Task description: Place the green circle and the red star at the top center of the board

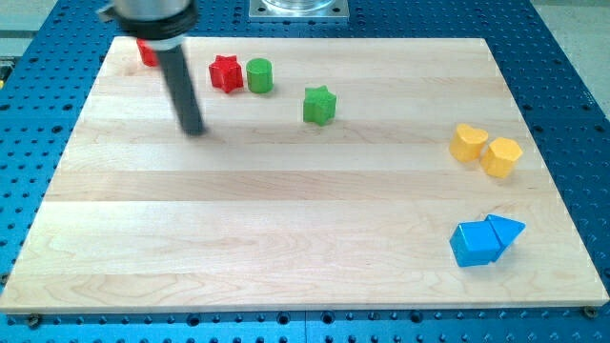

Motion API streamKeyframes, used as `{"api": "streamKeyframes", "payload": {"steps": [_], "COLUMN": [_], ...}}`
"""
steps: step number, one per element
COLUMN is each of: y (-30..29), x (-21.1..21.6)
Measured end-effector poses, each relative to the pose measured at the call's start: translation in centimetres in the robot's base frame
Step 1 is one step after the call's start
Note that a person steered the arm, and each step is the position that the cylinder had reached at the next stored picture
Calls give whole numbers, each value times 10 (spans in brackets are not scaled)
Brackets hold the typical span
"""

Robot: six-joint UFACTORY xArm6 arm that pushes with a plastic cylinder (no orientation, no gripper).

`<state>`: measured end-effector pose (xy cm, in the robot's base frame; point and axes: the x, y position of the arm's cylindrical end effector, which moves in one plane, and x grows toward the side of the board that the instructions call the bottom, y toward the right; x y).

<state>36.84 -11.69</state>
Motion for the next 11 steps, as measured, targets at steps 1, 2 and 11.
{"api": "streamKeyframes", "payload": {"steps": [1, 2, 11], "y": [36, 51, -9], "x": [-60, -96, -41]}}
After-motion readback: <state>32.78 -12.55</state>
